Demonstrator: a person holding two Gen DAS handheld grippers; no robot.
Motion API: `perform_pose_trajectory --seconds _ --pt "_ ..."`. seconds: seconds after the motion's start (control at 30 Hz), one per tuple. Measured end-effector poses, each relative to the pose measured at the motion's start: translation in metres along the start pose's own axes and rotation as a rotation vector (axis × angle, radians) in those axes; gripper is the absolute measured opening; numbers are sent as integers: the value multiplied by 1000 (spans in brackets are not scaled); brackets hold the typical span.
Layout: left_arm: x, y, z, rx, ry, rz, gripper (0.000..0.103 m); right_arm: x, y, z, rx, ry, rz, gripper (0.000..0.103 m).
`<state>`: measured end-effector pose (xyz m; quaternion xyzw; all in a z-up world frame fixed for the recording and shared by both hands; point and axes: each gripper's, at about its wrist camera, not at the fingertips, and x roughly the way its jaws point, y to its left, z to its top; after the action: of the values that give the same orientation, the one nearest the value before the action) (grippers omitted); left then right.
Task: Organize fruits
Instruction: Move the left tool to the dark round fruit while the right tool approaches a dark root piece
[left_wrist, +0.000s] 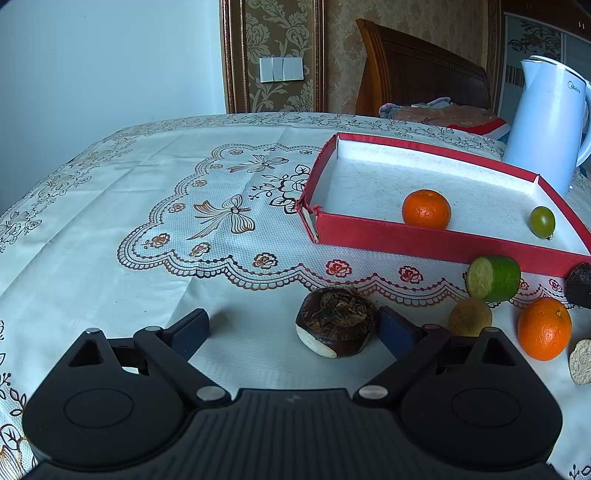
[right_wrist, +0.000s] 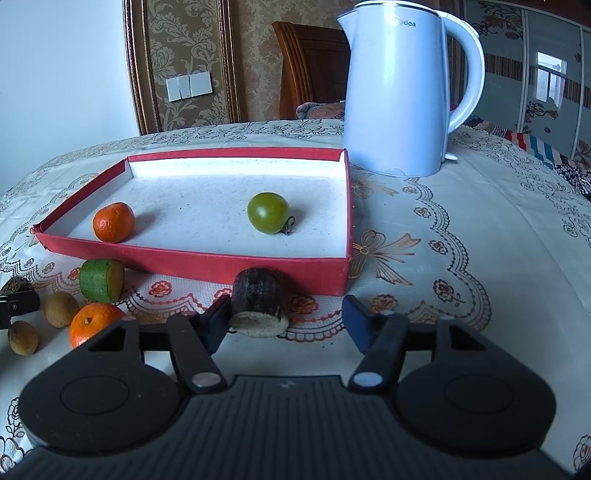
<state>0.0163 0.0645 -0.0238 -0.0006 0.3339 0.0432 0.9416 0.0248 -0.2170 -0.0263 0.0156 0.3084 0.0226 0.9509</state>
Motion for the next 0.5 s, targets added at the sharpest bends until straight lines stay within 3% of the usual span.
perform_pose_trajectory --seconds 0.4,0.5 --pt "-3 -2 -1 12 -5 -24 97 1 3 -1 -21 4 -10 65" --pt "-5 -1 -2 14 -15 -31 91 1 3 -1 -21 3 -9 65"
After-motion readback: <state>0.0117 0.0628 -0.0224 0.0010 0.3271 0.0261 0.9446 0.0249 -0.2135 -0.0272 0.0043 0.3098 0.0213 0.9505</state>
